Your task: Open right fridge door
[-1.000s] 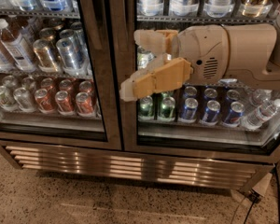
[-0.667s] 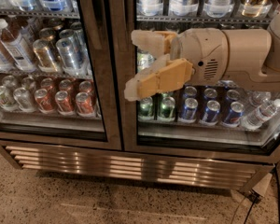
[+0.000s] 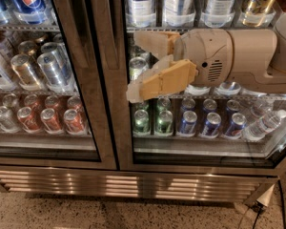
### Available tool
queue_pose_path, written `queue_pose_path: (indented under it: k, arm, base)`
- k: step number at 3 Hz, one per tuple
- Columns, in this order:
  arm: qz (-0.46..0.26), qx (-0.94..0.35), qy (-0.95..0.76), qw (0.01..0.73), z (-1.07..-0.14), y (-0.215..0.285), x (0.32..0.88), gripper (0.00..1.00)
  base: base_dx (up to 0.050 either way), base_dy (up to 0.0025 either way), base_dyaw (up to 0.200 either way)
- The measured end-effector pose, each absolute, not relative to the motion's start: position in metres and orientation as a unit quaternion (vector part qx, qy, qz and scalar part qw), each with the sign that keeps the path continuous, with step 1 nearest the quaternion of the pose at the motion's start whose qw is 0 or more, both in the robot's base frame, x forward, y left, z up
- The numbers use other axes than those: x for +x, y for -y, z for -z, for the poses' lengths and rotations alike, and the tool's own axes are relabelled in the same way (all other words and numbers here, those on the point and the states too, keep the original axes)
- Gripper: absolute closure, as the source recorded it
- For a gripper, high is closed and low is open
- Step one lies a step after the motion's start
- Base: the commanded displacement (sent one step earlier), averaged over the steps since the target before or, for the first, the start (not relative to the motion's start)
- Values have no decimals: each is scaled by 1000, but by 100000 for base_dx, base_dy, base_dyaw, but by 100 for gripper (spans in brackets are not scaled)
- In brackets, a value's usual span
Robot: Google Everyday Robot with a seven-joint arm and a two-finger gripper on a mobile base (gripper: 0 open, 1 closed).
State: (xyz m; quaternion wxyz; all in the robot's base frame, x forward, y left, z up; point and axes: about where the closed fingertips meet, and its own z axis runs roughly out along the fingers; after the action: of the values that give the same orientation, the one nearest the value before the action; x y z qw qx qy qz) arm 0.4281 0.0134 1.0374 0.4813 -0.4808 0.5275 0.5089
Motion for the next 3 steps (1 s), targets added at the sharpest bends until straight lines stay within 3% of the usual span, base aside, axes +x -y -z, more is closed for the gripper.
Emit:
queue_pose_path:
  k: [2, 3]
  arm:
    - [-516, -474, -533, 475, -1051, -22, 453, 0]
    - [-516, -474, -533, 475, -1051, -22, 453, 0]
  base:
    - [0, 0, 0]
    - [0, 0, 16796]
